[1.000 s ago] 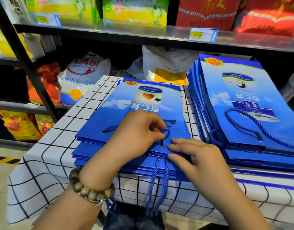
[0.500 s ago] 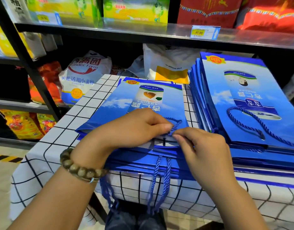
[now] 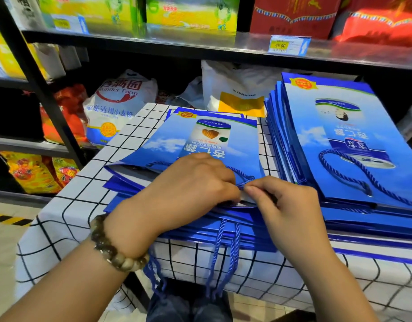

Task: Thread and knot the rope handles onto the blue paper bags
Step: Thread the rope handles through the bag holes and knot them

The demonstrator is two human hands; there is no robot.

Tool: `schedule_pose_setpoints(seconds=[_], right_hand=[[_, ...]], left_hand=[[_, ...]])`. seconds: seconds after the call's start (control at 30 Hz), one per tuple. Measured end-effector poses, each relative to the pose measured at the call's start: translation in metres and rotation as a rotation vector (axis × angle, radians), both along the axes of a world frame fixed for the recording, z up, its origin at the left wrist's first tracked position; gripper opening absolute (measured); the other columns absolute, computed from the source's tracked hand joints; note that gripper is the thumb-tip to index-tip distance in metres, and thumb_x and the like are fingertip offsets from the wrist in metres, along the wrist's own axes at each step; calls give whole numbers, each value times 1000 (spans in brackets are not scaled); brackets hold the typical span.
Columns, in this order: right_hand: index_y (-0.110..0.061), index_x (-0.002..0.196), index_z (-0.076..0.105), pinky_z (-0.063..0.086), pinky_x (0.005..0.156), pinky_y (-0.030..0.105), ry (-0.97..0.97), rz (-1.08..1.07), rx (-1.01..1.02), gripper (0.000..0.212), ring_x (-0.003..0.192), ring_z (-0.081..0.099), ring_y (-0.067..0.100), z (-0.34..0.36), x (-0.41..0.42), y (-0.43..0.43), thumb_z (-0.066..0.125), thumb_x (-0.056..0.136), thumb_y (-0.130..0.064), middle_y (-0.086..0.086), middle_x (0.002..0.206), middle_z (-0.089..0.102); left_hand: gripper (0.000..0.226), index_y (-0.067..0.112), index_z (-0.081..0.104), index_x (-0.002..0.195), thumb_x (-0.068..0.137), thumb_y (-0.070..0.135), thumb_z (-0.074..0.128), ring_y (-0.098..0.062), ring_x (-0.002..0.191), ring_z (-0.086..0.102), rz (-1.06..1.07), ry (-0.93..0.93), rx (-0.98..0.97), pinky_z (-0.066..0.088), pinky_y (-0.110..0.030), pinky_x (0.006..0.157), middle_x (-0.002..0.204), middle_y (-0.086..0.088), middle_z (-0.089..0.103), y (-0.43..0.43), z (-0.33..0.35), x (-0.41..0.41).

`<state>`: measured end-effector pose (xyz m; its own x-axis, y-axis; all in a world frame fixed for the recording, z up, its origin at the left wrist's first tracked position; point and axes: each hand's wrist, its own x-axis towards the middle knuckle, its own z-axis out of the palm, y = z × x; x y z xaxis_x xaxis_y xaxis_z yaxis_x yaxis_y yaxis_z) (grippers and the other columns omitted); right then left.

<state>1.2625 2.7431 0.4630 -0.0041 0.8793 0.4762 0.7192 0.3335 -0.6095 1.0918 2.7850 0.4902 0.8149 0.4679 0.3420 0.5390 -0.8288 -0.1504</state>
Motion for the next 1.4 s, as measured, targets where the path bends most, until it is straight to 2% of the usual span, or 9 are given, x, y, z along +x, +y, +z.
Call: schedule_pose_setpoints(seconds=[0.1, 0.33, 0.5, 0.67, 0.73, 0.87, 1.0, 1.17, 1.4], right_hand=[[-25, 78, 69, 52, 55, 41, -36, -13, 58, 18, 60, 63, 17, 1, 0, -2, 54, 80, -34, -9, 66, 69], [-25, 73, 68, 46, 41, 31, -148, -52, 154, 13, 48, 57, 18, -4, -7, -8, 58, 78, -30, -8, 57, 63], [-21, 72, 69, 43, 35, 27, -244, -130, 264, 13, 45, 59, 15, -5, -13, -12, 59, 77, -27, -7, 58, 65], [-19, 78, 69, 50, 46, 34, -112, -152, 196, 22, 57, 64, 22, -11, 1, -6, 52, 83, -32, -4, 67, 69], [-20, 79, 69, 52, 48, 33, -188, -66, 234, 27, 60, 65, 18, -13, 5, -4, 47, 84, -35, -7, 72, 69], [-19, 82, 69, 55, 54, 35, -158, 32, 218, 27, 65, 66, 15, -24, 4, -9, 47, 85, -34, -7, 77, 69], [-17, 84, 70, 56, 53, 33, -184, 37, 244, 26, 67, 67, 14, -30, 4, -11, 48, 84, -32, -7, 80, 70], [-19, 85, 69, 55, 53, 28, -214, 40, 240, 25, 69, 66, 12, -29, 2, -13, 48, 85, -32, -8, 81, 69], [-18, 84, 69, 55, 56, 24, -277, 59, 239, 27, 73, 67, 10, -28, 6, -13, 46, 86, -31, -9, 83, 70]], left_hand=[[24, 25, 74, 83, 78, 27, 51, -23, 86, 69, -21, -143, -88, 56, -34, 68, 101, -3, 72, -4, -7, -3], [18, 16, 74, 81, 80, 21, 57, -23, 101, 66, -93, -270, -130, 58, -40, 71, 113, -6, 68, -8, -24, -10], [16, 15, 73, 84, 83, 18, 57, -17, 107, 63, -90, -353, -62, 55, -36, 82, 115, -5, 66, -13, -35, -8], [15, 8, 72, 82, 83, 16, 60, -17, 98, 57, -99, -378, 130, 44, -30, 85, 98, -8, 72, -29, -29, 2], [13, 16, 69, 88, 84, 19, 58, -14, 90, 56, -43, -442, 20, 41, -29, 81, 91, 2, 71, -30, -25, 1], [34, 26, 67, 91, 75, 49, 48, -3, 78, 62, 207, -795, -612, 48, -22, 74, 85, 10, 69, -28, -1, -2], [33, 25, 69, 85, 84, 53, 51, -12, 83, 57, 568, -197, -560, 47, -31, 75, 85, 6, 66, -13, 6, 14], [17, 23, 66, 70, 81, 36, 65, -12, 79, 60, 508, -217, -763, 50, -34, 77, 73, 8, 66, 0, 8, 25], [25, 15, 61, 71, 88, 32, 55, -29, 90, 56, 745, -413, -536, 38, -30, 65, 88, -7, 63, 19, 2, 22]])
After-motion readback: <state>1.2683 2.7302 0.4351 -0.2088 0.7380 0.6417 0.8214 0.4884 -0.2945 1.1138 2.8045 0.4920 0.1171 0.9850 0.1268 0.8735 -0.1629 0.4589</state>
